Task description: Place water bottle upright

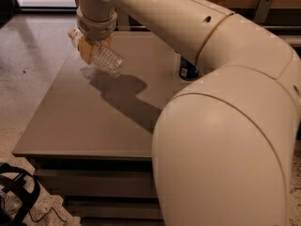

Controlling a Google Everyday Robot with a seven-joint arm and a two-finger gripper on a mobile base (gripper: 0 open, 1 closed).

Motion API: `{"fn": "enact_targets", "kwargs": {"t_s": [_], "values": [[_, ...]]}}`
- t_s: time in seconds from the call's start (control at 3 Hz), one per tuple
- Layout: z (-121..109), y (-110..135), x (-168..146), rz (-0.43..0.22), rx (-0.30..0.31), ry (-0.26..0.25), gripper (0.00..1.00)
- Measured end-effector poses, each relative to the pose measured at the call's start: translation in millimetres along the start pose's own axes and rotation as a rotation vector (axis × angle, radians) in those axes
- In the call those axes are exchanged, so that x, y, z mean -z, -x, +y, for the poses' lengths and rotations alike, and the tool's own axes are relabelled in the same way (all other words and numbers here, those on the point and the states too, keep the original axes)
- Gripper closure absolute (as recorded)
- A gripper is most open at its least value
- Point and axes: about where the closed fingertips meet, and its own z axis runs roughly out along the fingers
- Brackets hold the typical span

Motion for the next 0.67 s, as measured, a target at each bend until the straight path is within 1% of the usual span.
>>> {"fn": "enact_targets", "kwargs": {"t_s": [0.33,0.67], "values": [[-7.3,-7.4,21.5,-0.102,0.000,-0.006,1.00],[-19.1,-14.8,30.4,-0.197,-0.011,0.018,1.00]]}}
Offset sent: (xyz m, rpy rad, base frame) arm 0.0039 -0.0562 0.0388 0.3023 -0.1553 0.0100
